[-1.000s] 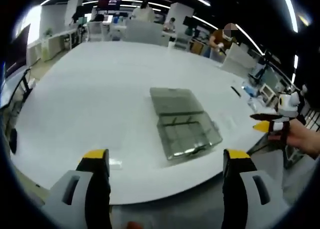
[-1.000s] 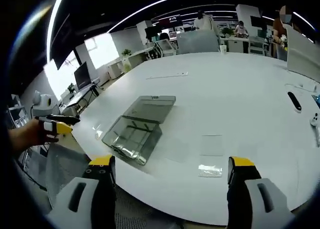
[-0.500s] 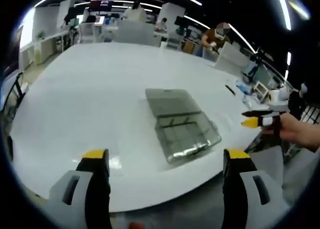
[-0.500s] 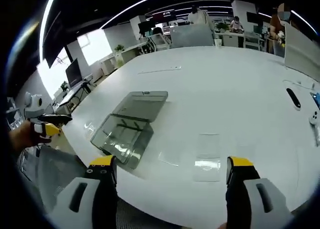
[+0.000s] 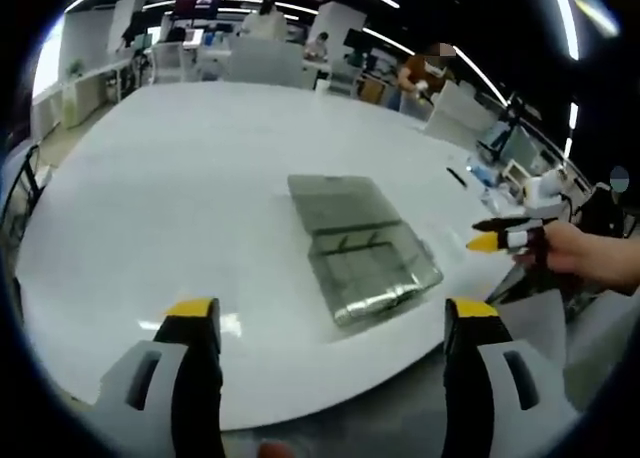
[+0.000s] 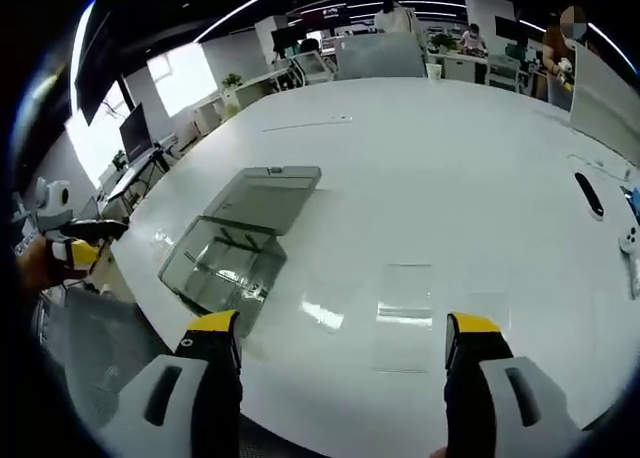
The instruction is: Insert the divider into the dual guide fixture by aligning both edges with the guide slots and pushing it downward to the bottom, including one-sided entry, uneven engagement, binding, and posture correction.
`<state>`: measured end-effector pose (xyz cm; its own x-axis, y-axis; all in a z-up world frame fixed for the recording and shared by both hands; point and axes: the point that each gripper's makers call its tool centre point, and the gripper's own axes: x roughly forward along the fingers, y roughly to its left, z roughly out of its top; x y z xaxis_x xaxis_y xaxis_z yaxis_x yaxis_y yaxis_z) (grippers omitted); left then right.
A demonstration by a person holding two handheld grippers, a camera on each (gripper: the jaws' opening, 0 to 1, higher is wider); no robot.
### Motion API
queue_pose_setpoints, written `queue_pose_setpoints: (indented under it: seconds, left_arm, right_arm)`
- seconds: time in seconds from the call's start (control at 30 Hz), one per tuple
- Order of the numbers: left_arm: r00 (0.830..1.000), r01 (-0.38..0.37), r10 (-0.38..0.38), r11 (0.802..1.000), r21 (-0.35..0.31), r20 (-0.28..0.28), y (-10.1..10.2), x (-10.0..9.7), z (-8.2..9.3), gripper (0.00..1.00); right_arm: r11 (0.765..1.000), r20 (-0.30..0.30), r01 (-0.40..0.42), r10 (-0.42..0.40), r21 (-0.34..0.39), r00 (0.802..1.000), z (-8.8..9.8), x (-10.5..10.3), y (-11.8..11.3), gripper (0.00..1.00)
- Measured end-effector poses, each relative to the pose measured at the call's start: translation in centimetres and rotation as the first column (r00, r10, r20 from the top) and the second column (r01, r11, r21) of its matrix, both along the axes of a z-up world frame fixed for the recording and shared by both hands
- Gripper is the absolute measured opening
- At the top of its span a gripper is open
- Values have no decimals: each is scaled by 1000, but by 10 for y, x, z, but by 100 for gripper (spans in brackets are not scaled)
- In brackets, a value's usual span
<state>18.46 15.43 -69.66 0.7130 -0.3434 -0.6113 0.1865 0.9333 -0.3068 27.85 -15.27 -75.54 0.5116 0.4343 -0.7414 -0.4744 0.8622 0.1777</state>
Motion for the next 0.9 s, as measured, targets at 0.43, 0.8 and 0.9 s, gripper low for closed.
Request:
queue_pose_setpoints:
  seconds: [0.43,0.8,0.9]
  left_arm:
    - [1000,8,-8,1000,6,-2,-1,2,-1,89]
    - [1000,3,-3,1000,4,-12,-3,1,-4,89]
    - [1000,2,-2,1000,4,-16,-4,1,-6,88]
  right_arm:
    - [999,-52,12,-15,-51,999,-18,15,-10,71]
    - [995,-88,4,-12,-96,996,-29,20,-14,62]
    - [994,-105,-5,-7,-108,994,-33,19,-14,61]
